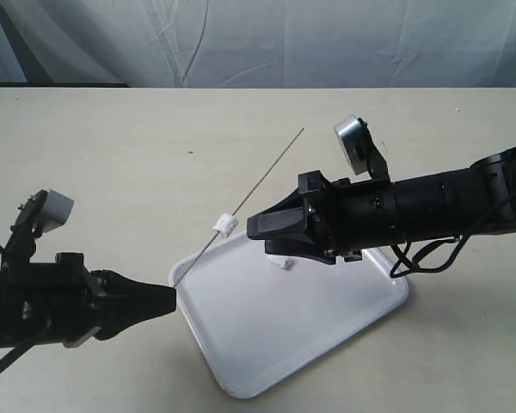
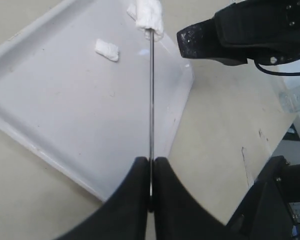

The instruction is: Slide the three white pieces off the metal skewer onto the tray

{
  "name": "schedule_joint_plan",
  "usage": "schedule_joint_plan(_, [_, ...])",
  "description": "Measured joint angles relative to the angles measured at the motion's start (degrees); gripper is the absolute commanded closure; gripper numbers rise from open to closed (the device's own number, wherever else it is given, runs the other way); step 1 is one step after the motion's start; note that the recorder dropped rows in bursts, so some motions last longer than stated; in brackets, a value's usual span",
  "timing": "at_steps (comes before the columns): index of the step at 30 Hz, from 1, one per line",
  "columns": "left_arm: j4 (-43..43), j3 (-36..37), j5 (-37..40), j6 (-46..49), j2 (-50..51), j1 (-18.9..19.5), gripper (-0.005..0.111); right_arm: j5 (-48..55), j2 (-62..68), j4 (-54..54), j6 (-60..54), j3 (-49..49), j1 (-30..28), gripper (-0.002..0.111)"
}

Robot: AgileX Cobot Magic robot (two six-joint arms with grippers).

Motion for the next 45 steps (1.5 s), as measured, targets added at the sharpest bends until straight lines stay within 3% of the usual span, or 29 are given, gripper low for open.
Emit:
schedule_joint_plan(10, [-3.4, -0.8, -7.7, 8.1, 7.0, 0.0, 0.107, -3.7, 0.0, 0.1, -0.1, -0.7, 2.6, 0.062])
schedule_joint_plan(20, [-2.4, -0.8, -10.3, 8.2, 7.1, 0.0, 0.107, -4.3, 0.0, 0.1, 0.0, -1.0, 2.6, 0.063])
schedule_joint_plan(33, [-0.4, -0.8, -10.4, 8.2, 7.5, 0.0, 0.107, -4.0, 0.0, 0.5, 0.4, -1.1, 2.6, 0.096])
schedule_joint_plan(45, [7.6, -0.9, -9.6, 4.9, 7.5, 0.0, 0.107, -3.9, 0.0, -0.1, 1.4, -1.2, 3.0, 0.097])
